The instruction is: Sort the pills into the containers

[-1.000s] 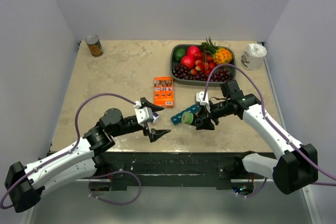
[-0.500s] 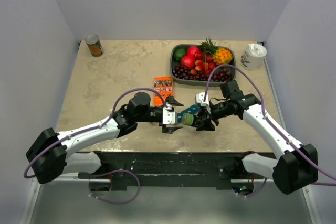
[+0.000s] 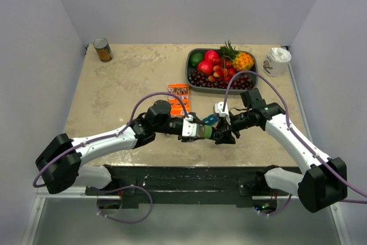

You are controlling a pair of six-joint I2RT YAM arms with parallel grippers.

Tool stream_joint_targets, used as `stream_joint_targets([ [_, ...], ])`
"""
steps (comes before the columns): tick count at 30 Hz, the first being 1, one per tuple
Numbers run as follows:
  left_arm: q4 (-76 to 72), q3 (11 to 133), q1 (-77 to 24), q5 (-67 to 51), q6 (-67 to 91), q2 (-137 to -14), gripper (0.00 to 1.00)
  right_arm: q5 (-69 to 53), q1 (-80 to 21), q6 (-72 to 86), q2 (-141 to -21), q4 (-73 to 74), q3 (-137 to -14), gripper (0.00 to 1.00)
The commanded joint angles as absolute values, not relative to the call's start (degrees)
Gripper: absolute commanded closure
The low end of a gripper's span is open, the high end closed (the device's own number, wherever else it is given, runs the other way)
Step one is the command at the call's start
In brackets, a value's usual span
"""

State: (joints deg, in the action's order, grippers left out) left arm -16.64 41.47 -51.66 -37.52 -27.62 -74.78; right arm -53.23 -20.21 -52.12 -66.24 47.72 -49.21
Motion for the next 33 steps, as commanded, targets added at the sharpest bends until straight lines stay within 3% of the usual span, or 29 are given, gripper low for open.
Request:
stream_joint_targets([
  [1, -19.43, 44.65, -52.21, -37.62, -25.23, -75.32, 0.79, -55.81, -20.13, -52.74, -65.04, 46.32, -50.71, 1.00],
  [3, -18.90, 45.79, -52.21, -35.96, -20.06, -75.41, 1.00, -55.37, -20.13, -52.39, -65.04, 46.06, -50.63, 1.00],
  [8, -13.56, 50.78, -51.16, -26.73, 14.92, -76.64, 1.00, -52.65, -20.04, -48.96, -64.86, 43.07, -50.27, 1.00],
  [10, -12.82, 51.94, -48.97, -30.39, 27.18, -77.34, 1.00, -51.77, -20.04, -47.65, -64.69, 41.84, -50.01, 1.00],
  [11, -15.53, 49.59, -48.43, -31.89, 43.08, -77.00, 1.00, -51.25, -19.87, -47.29, -64.60, 41.40, -49.84, 1.00],
  [14, -19.70, 48.42, -48.95, -33.66, 58.93, -76.03, 1.00, -51.24, -19.78, -46.67, -64.95, 40.87, -50.01, 1.00],
  [19, 2.00, 56.06, -49.31, -24.09, 53.36, -75.41, 1.00, -51.33, -19.86, -46.50, -64.69, 40.87, -49.92, 1.00],
  [33, 2.98, 55.46, -46.93, -30.32, 63.71, -77.51, 1.00, -51.15, -19.34, -46.41, -64.69, 40.61, -49.75, 1.00],
])
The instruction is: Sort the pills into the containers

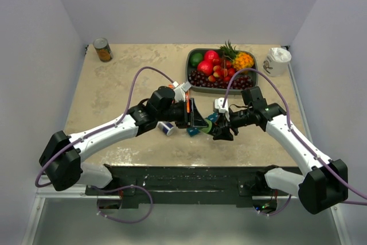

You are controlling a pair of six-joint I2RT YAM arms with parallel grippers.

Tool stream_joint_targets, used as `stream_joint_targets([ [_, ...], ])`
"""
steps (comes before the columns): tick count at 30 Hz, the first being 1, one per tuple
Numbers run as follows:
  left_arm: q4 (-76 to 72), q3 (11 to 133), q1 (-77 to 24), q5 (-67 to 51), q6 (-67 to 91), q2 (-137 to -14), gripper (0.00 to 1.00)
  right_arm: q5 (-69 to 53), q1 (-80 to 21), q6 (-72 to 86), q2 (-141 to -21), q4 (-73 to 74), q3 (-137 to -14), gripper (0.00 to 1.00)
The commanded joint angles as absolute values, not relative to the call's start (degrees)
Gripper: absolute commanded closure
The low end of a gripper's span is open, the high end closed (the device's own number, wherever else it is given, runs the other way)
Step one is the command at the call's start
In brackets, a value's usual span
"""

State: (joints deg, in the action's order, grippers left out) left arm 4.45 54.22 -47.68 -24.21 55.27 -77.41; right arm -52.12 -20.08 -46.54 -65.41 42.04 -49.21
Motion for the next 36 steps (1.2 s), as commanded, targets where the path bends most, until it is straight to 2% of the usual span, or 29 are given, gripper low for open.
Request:
stream_joint_targets([
  [1, 3.25, 55.98, -46.93, -30.76, 65.55, -77.95, 1.00, -51.15, -19.42, -46.41, -64.77, 40.52, -49.75, 1.00],
  [5, 1.76, 56.16, -46.93, -32.08, 68.73, -78.57, 1.00, -50.98, -19.42, -46.41, -64.86, 40.52, -49.75, 1.00],
  [7, -1.38, 55.55, -46.93, -32.17, 69.17, -78.40, 0.93, -50.89, -19.34, -46.41, -64.86, 40.52, -49.75, 1.00],
  [8, -1.84, 55.46, -46.93, -32.43, 69.17, -78.49, 0.83, -50.89, -19.34, -46.41, -64.86, 40.60, -49.75, 1.00],
  [13, -2.81, 54.49, -46.76, -33.31, 67.68, -78.49, 0.79, -50.89, -19.42, -46.41, -64.95, 40.52, -49.75, 1.00],
  [15, -1.76, 54.23, -46.23, -32.70, 66.89, -77.88, 0.80, -50.98, -19.42, -46.41, -64.95, 40.52, -49.83, 1.00],
  [16, -1.50, 54.05, -46.06, -32.52, 66.36, -77.52, 0.83, -50.98, -19.34, -46.41, -65.13, 40.52, -49.83, 1.00],
  [17, -1.06, 53.88, -45.45, -32.08, 66.18, -77.17, 0.93, -50.98, -19.42, -46.41, -64.95, 40.52, -49.83, 1.00],
  [19, -0.79, 53.09, -44.83, -31.64, 65.83, -75.77, 1.00, -50.98, -19.34, -46.41, -64.95, 40.61, -49.83, 1.00],
  [27, -0.09, 49.05, -41.93, -31.82, 63.56, -71.55, 1.00, -51.33, -19.42, -46.58, -64.69, 40.87, -49.92, 1.00],
  [32, 16.65, 49.92, -35.45, -18.48, 48.37, -68.21, 1.00, -51.33, -18.81, -46.15, -64.51, 40.78, -50.10, 1.00],
  [36, 22.05, 47.47, -28.32, -6.79, 36.85, -65.57, 1.00, -50.63, -17.49, -44.83, -64.34, 39.82, -50.10, 1.00],
])
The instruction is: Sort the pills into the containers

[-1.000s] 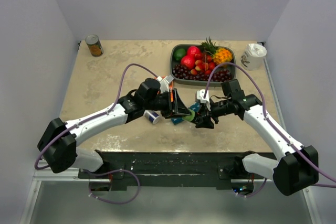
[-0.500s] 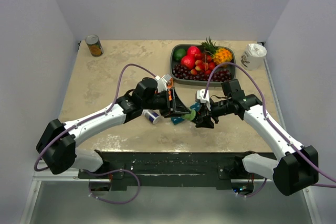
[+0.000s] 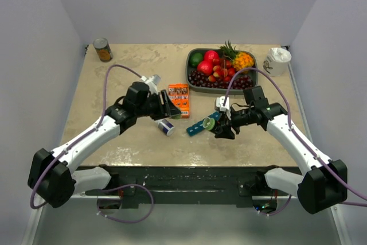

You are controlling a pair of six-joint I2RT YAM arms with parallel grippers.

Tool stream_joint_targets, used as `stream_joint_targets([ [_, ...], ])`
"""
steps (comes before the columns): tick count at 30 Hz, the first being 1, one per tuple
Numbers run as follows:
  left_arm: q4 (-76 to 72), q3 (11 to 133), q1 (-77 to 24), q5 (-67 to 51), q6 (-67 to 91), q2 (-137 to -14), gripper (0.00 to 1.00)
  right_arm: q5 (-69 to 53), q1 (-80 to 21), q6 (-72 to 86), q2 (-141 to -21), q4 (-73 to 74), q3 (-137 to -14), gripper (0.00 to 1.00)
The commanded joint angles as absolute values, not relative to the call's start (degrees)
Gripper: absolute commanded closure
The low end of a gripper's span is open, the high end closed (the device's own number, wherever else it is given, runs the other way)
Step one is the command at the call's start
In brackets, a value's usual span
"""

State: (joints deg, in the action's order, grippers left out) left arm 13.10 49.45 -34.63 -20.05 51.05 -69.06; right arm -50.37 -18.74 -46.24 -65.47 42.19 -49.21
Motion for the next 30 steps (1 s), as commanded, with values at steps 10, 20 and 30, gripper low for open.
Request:
stream_joint_targets([
  [10, 20.65, 40.25, -17.41, -0.18, 34.98, -70.39, 0.89, -48.25, -12.66, -39.47, -63.72, 35.86, -49.75, 1.00],
  [20, 20.92, 37.79, -16.35, -0.18, 38.23, -75.94, 0.46, -46.32, -11.69, -37.09, -62.84, 34.37, -50.27, 1.00],
  [30, 25.65, 39.72, -16.26, 0.62, 37.53, -68.13, 0.14, -47.72, -8.44, -37.00, -63.02, 38.58, -59.13, 1.00],
])
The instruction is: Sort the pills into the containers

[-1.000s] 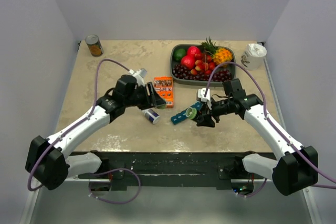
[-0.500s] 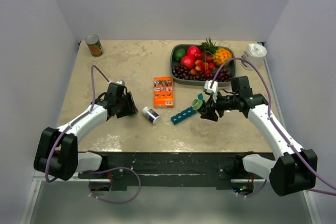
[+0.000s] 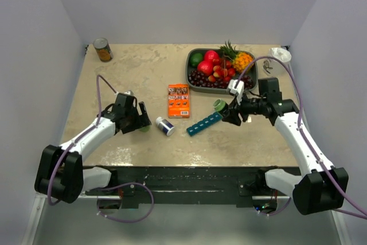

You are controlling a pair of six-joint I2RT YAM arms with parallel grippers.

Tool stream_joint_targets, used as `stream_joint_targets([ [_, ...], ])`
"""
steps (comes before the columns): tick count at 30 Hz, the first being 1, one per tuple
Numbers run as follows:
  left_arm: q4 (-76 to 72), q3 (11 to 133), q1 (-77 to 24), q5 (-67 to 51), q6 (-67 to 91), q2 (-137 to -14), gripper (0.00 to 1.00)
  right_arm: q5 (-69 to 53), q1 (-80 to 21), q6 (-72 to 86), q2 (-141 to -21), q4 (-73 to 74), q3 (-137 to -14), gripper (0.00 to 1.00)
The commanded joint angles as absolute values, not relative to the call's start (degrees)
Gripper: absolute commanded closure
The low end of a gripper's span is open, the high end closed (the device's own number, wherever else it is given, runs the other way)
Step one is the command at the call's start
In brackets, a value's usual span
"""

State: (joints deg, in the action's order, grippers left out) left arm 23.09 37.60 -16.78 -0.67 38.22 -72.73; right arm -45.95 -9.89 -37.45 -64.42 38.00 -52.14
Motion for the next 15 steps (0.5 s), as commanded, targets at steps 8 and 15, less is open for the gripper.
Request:
stream_joint_targets([
  [8, 23.13, 42.54, -16.26, -14.21, 24.46, -58.11, 0.11, -50.97, -4.23, -29.46, -63.19, 37.27, -70.21, 1.00],
  [15, 13.72, 40.78, -16.26, -21.79, 21.36, -46.33, 0.07, -52.21, -2.37, -16.10, -63.81, 26.21, -79.44, 1.00],
])
